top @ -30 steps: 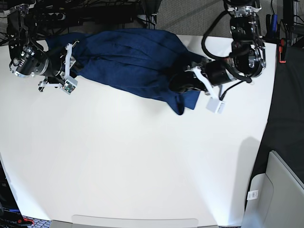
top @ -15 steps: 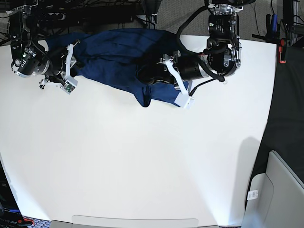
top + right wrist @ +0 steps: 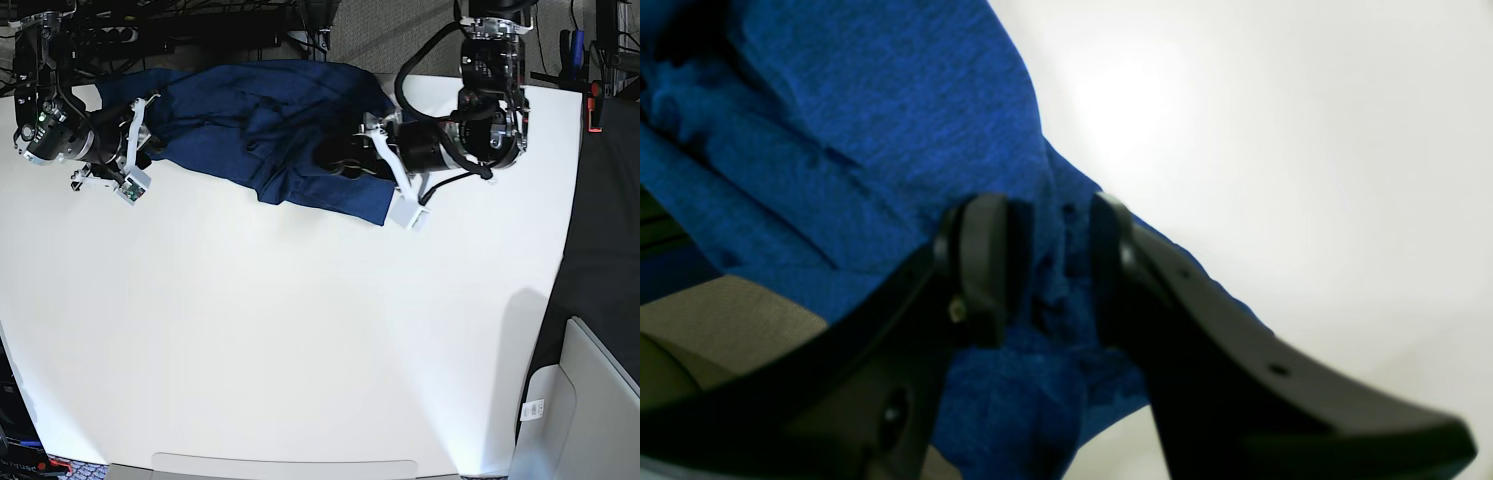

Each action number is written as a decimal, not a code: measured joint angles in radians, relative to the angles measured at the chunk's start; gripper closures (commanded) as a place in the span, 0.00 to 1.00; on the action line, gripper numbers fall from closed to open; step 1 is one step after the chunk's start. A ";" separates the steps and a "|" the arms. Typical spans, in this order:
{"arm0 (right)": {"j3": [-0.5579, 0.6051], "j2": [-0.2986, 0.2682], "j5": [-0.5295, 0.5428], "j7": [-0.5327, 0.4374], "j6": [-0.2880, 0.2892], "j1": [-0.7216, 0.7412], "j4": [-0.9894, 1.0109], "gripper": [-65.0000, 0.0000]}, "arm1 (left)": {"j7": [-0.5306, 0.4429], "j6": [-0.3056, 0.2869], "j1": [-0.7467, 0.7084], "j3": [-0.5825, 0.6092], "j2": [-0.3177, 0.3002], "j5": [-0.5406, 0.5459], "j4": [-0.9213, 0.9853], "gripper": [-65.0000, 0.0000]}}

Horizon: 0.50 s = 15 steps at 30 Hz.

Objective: Fold the T-shirt properly
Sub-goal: 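Fold the shirt's other end with the left gripper toward the right gripper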

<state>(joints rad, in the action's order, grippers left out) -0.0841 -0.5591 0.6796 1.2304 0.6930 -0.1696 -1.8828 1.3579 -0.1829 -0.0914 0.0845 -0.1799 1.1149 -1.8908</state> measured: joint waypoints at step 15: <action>-0.333 -0.043 0.088 0.002 0.003 -0.183 -0.059 0.71 | -0.130 0.008 -0.001 -0.097 -0.109 -0.002 0.266 0.57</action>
<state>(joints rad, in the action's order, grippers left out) -0.4168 -0.6025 0.7677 1.2327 0.6956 -0.3523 -1.9419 1.2278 -0.1753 -0.0925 -0.0120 -0.2886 1.1126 -1.6253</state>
